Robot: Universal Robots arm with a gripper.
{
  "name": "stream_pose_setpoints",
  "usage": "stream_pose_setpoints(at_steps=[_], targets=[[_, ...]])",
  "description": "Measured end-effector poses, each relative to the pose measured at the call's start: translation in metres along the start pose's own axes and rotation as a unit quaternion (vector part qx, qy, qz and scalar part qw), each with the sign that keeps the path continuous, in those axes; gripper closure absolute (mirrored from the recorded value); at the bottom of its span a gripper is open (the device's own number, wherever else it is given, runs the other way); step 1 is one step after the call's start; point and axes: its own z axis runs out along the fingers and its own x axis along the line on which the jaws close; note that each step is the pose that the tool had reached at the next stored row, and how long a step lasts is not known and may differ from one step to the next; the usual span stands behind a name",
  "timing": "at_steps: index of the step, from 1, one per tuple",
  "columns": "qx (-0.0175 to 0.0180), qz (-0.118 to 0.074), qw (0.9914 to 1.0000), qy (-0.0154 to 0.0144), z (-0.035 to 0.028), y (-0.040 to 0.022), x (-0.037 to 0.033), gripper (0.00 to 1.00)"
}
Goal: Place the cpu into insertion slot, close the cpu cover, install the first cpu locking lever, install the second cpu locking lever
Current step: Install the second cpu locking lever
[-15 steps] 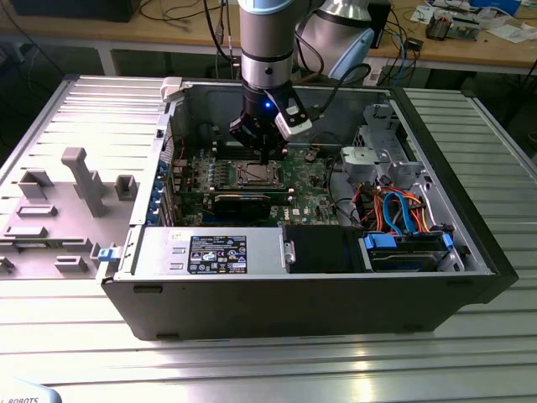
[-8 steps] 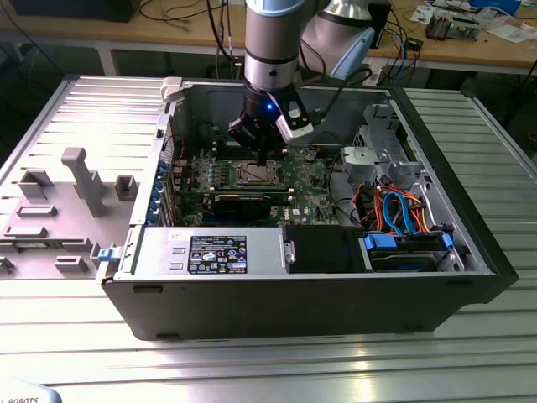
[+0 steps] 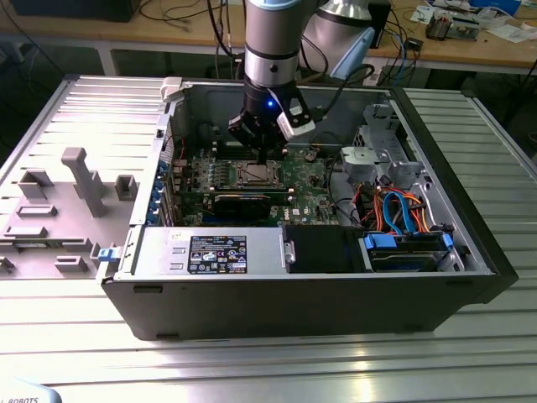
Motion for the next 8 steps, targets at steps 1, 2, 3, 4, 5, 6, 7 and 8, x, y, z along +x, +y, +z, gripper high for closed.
stream_pose_setpoints(at_steps=[1, 2, 3, 4, 5, 6, 7, 8], targets=[[-0.0010, 0.000, 1.00000, 0.0000, -0.0001, -0.0018, 0.0001, 0.89], [-0.0020, 0.000, 1.00000, 0.0004, -0.0005, -0.0102, 0.0003, 0.89], [-0.0029, 0.000, 1.00000, 0.0012, -0.0008, -0.0214, 0.0006, 0.89], [-0.0029, 0.000, 0.99999, 0.0013, -0.0008, -0.0215, 0.0006, 0.89], [-0.0040, 0.000, 0.99999, 0.0013, -0.0009, -0.0223, 0.0006, 0.89], [-0.0045, 0.000, 0.99999, 0.0013, -0.0009, -0.0225, 0.0006, 0.89], [-0.0046, 0.000, 0.99999, 0.0013, -0.0009, -0.0225, 0.0007, 0.89], [-0.0047, 0.000, 0.99999, 0.0013, -0.0009, -0.0226, 0.0006, 0.89]])
